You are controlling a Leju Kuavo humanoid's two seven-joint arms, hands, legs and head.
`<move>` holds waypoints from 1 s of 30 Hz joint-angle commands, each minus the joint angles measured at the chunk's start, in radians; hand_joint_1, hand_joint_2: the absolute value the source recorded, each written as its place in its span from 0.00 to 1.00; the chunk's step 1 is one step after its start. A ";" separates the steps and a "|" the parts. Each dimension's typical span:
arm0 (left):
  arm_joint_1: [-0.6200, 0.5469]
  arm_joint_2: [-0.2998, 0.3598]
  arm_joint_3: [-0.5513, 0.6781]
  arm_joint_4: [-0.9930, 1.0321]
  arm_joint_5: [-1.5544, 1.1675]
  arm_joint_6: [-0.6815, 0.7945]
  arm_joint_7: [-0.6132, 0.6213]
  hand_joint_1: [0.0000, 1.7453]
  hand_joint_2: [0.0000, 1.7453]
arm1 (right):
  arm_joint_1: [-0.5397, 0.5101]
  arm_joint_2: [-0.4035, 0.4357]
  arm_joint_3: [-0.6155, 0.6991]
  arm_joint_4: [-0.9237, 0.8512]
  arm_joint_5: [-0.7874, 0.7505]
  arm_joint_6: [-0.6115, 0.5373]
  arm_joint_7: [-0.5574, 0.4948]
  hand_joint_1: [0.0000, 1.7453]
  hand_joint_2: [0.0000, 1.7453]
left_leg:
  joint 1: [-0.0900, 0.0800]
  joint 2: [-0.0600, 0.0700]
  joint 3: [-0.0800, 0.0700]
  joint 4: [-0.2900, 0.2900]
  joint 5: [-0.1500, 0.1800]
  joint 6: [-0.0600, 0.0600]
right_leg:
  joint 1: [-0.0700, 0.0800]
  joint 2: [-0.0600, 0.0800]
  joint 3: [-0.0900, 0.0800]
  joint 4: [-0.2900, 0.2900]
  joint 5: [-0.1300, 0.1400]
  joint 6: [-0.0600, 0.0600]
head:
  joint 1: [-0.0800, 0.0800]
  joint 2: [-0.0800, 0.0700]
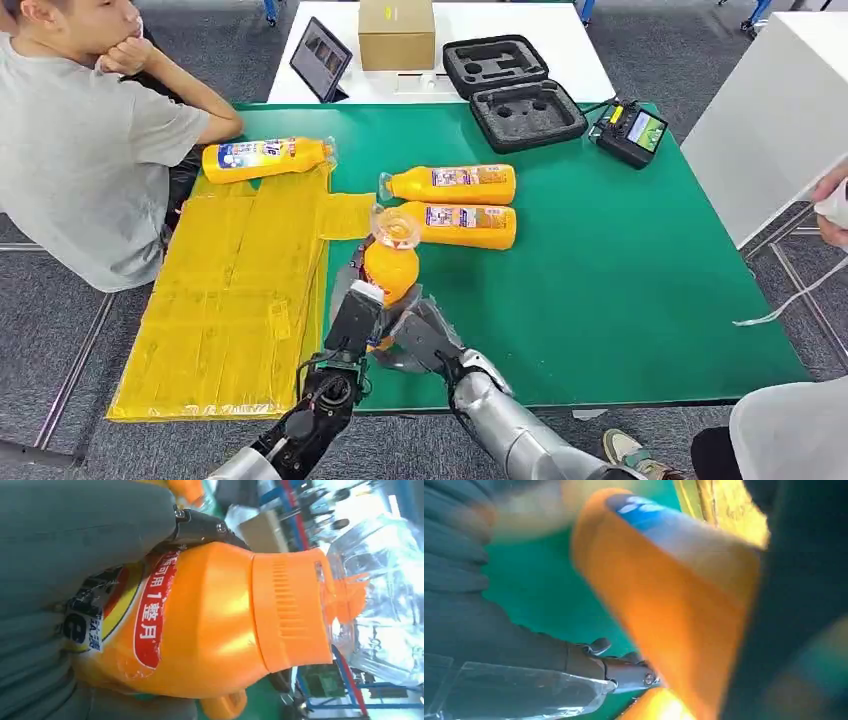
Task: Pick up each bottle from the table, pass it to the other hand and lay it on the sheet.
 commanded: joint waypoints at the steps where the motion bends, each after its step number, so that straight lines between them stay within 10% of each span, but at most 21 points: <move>1: -0.057 0.076 -0.052 0.107 -0.084 0.007 0.012 1.00 1.00 | 0.003 -0.019 0.004 -0.022 -0.032 -0.001 0.000 0.00 1.00 | 0.001 0.000 0.003 -0.001 0.000 -0.002 | 0.001 0.001 0.003 -0.001 0.000 -0.002 | 0.000 0.000; 16: -0.046 0.141 -0.049 0.089 -0.427 0.033 0.115 1.00 1.00 | 0.066 -0.051 0.016 -0.103 -0.128 -0.010 0.000 0.00 1.00 | 0.001 0.001 0.003 -0.001 0.000 -0.002 | 0.001 0.002 0.002 -0.001 0.000 -0.002 | 0.000 0.000; 30: -0.008 0.128 0.193 -0.031 -0.970 0.033 0.212 1.00 1.00 | 0.090 -0.070 0.012 -0.122 -0.165 -0.013 0.000 0.00 1.00 | 0.001 0.000 0.001 0.000 0.000 -0.002 | 0.001 0.001 0.001 0.000 0.000 -0.002 | 0.000 0.000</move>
